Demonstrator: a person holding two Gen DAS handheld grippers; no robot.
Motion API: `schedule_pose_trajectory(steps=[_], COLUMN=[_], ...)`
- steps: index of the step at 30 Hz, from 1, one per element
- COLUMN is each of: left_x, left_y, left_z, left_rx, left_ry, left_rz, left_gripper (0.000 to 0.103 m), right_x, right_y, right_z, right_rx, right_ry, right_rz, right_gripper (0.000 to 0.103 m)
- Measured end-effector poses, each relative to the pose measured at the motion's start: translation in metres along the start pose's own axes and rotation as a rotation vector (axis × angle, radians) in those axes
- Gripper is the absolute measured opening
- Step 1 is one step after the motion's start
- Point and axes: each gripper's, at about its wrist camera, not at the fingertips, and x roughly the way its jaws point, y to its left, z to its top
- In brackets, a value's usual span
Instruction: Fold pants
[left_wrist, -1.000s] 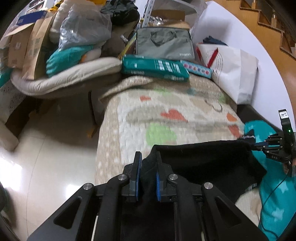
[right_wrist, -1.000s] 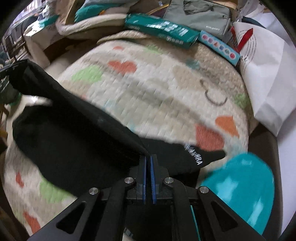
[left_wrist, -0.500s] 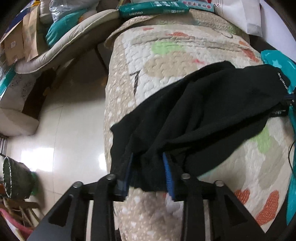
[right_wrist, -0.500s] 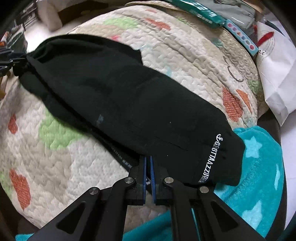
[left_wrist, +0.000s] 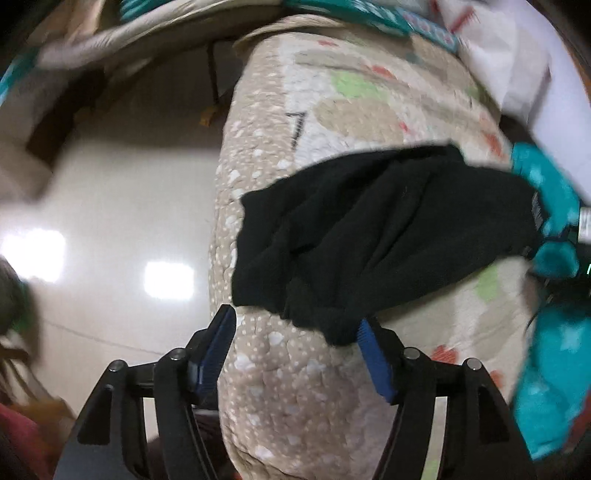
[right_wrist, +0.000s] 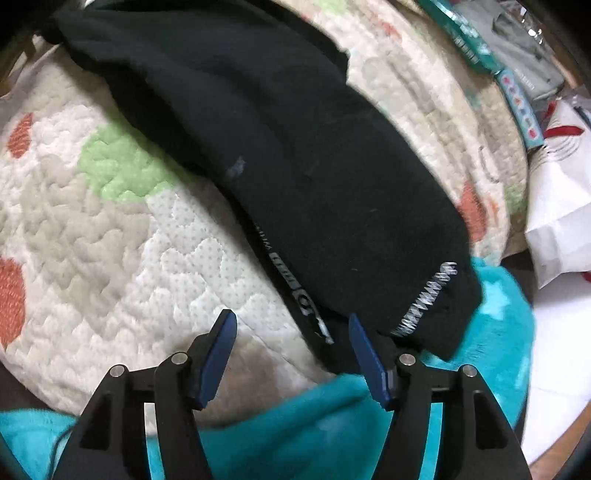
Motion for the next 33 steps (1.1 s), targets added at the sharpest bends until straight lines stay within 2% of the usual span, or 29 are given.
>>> schedule_pose_trajectory(steps=[2, 5, 7, 10, 14, 19, 20, 21, 23, 26, 28, 30, 32, 33], left_x=[-0.01, -0.023, -0.029, -0.031, -0.018, 0.003, 0.005, 0.008, 0.013, 0.023, 0.027, 0.029, 0.029, 0.029], left_y=[0.018, 0.041, 0.053, 0.066, 0.075, 0.067, 0.068, 0.066, 0.065, 0.062, 0.061, 0.062, 0.066, 0.068], left_z=[0.003, 0.007, 0.008, 0.008, 0.017, 0.031, 0.031, 0.034, 0.036, 0.041, 0.041, 0.041, 0.041, 0.041], left_rx=[-0.104, -0.252, -0.346, -0.445, -0.493, -0.485, -0.483, -0.483, -0.479, -0.48, -0.482, -0.486, -0.497, -0.509], left_ry=[-0.039, -0.147, -0.225, -0.287, -0.284, -0.242, -0.237, -0.231, -0.227, -0.209, -0.197, -0.194, -0.198, -0.202], left_rz=[-0.042, -0.059, -0.074, -0.123, -0.143, -0.159, -0.161, -0.171, -0.184, -0.19, -0.182, -0.173, -0.154, -0.147], left_gripper=[0.065, 0.065, 0.065, 0.065, 0.065, 0.065, 0.065, 0.065, 0.065, 0.065, 0.065, 0.065, 0.065, 0.065], right_x=[-0.025, -0.051, -0.056, -0.043, 0.004, 0.055, 0.06, 0.06, 0.053, 0.047, 0.047, 0.051, 0.054, 0.056], right_y=[-0.018, -0.046, -0.059, -0.07, -0.079, -0.078, -0.075, -0.069, -0.064, -0.074, -0.088, -0.103, -0.109, -0.111], right_z=[0.0, 0.014, 0.03, 0.07, 0.134, 0.18, 0.184, 0.189, 0.195, 0.203, 0.209, 0.215, 0.223, 0.226], right_rx=[0.057, 0.166, 0.233, 0.318, 0.424, 0.471, 0.46, 0.44, 0.4, 0.407, 0.444, 0.496, 0.501, 0.511], right_ry=[-0.067, -0.177, -0.23, -0.294, -0.298, -0.246, -0.234, -0.231, -0.226, -0.227, -0.23, -0.223, -0.201, -0.187], right_rz=[0.022, 0.064, 0.1, 0.165, 0.245, 0.362, 0.395, 0.419, 0.37, 0.321, 0.269, 0.239, 0.062, 0.017], right_gripper=[0.068, 0.068, 0.068, 0.068, 0.068, 0.067, 0.047, 0.034, 0.01, 0.007, 0.001, 0.0, 0.0, 0.001])
